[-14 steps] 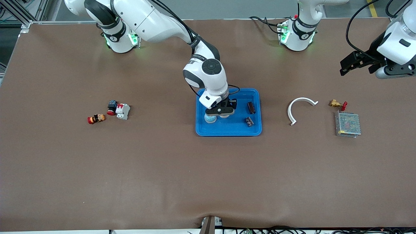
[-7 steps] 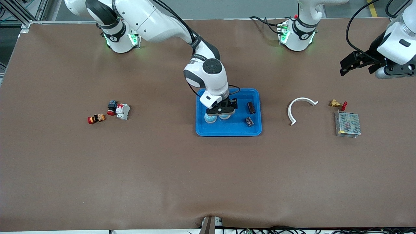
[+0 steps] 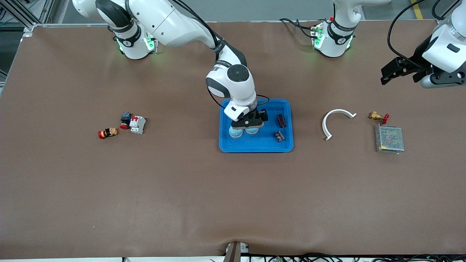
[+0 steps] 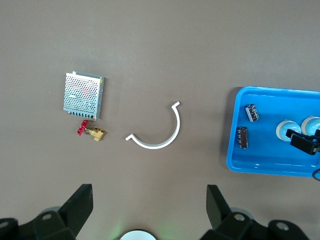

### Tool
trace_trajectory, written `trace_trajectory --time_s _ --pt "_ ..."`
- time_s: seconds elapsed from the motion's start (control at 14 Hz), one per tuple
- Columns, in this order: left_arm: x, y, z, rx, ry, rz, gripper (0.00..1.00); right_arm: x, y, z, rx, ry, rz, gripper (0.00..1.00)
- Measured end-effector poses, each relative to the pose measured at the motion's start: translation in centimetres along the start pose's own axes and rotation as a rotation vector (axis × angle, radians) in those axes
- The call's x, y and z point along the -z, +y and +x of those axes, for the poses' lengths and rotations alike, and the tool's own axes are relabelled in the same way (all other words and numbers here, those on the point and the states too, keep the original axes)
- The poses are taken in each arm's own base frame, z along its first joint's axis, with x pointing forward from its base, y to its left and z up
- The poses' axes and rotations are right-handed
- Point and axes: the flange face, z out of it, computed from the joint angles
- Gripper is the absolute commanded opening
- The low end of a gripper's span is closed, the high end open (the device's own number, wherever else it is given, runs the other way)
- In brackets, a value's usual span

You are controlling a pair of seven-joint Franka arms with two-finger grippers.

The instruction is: Place electrolytic capacitor and blue bell in tray

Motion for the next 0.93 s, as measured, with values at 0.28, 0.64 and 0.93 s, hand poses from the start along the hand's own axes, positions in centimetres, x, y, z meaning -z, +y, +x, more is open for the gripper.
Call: trace_trajectory --time_s 0.28,0.64,0.93 --pt "0.0 0.0 0.0 0.000 0.000 0.000 1.00 7.8 -0.1 2.0 0.008 0.001 -0.073 1.00" --pt "0.0 0.0 0.0 -0.001 0.000 0.000 1.00 24.1 6.6 7.1 0.054 -0.100 -0.130 1.00" --pt "0.0 0.1 0.0 -0.002 0.000 0.000 1.00 34.5 15.9 10.5 0.108 -0.125 -0.188 1.00"
